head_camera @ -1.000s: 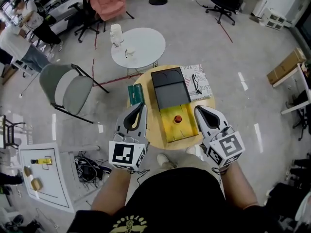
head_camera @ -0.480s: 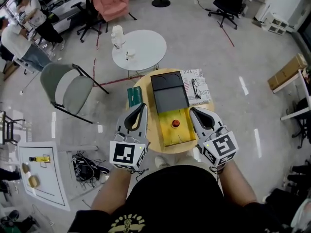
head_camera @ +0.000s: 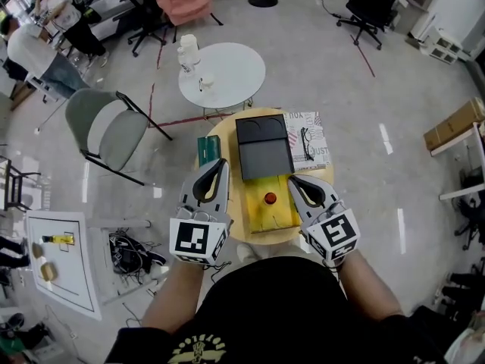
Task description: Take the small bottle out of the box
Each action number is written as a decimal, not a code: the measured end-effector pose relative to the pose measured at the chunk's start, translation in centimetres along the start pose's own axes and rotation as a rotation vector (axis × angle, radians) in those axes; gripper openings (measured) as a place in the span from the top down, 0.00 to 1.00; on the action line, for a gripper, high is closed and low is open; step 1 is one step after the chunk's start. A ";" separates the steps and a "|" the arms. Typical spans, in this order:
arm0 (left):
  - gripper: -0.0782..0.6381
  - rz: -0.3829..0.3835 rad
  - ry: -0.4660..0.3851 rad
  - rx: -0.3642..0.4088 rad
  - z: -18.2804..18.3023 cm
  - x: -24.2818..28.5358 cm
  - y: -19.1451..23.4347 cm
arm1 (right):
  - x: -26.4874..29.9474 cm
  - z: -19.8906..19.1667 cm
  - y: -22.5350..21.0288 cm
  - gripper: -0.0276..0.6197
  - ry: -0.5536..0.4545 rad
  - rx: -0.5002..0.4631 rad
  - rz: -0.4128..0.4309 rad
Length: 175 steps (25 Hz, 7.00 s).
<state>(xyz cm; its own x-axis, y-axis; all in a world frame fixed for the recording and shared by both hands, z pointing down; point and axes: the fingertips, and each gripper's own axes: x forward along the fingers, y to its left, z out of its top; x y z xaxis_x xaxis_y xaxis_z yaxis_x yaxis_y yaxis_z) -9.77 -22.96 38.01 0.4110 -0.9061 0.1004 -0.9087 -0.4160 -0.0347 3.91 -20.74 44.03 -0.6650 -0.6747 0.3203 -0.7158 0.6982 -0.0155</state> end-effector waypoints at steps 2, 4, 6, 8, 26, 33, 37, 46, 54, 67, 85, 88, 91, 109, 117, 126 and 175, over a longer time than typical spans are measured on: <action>0.87 0.007 0.004 -0.001 -0.1 0.3 -0.1 | 0.3 -0.6 0.0 0.93 0.005 -0.011 0.014; 0.87 0.012 0.005 -0.002 -0.2 0.4 -0.1 | 0.6 -1.1 0.2 0.93 -0.001 -0.016 0.028; 0.87 0.017 0.010 -0.001 -0.4 0.5 -0.2 | 0.8 -1.5 0.3 0.93 -0.008 -0.015 0.042; 0.87 0.021 0.020 0.000 -0.5 0.5 -0.2 | 0.9 -1.9 0.4 0.93 -0.010 -0.016 0.049; 0.87 0.047 0.049 0.012 -1.6 -1.2 0.7 | 2.8 -6.2 0.9 0.86 0.037 0.038 0.092; 0.87 0.065 0.046 0.016 -1.3 -2.3 1.5 | 3.7 -8.1 1.2 0.85 0.071 0.040 0.082; 0.87 0.067 0.044 0.017 -1.2 -2.6 1.7 | 4.3 -10.3 1.2 0.84 0.103 0.034 0.080; 0.87 0.073 0.025 0.031 -0.8 -3.3 2.0 | 5.3 -13.9 1.9 0.81 0.168 0.014 0.098; 0.87 0.078 0.038 0.049 -0.9 -3.7 2.0 | 5.8 -16.9 2.4 0.78 0.215 0.009 0.119; 0.87 0.057 0.071 0.061 -1.8 -4.0 1.6 | 7.6 -21.7 2.3 0.74 0.300 0.007 0.131; 0.87 0.082 0.131 0.058 -4.0 -5.1 2.3 | 10.0 -26.2 1.9 0.73 0.361 -0.031 0.113; 0.87 0.085 0.130 0.052 -4.1 -5.1 2.5 | 10.2 -26.3 1.9 0.73 0.371 -0.061 0.115; 0.87 0.084 0.125 0.045 -4.1 -5.1 2.6 | 10.0 -26.5 2.0 0.73 0.384 -0.070 0.123; 0.87 0.066 0.063 0.020 -2.8 -4.4 2.2 | 6.0 -18.7 2.4 0.73 0.347 -0.035 0.136; 0.87 0.061 0.046 0.026 -1.7 -3.8 2.0 | 4.8 -16.3 2.4 0.73 0.336 -0.066 0.139; 0.87 0.046 0.050 0.032 -2.0 -3.9 1.5 | 3.4 -12.7 2.4 0.73 0.322 -0.061 0.145; 0.87 -0.014 0.048 0.035 -0.9 -4.5 0.0 | -3.2 5.5 4.7 0.74 0.104 -0.115 0.165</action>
<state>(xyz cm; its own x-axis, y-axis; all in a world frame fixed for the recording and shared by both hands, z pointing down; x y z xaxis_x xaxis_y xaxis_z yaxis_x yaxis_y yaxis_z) -11.64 -18.84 38.48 0.4192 -0.8956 0.1486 -0.8993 -0.4321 -0.0672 1.47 -16.65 37.70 -0.7410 -0.5252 0.4184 -0.5666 0.8234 0.0301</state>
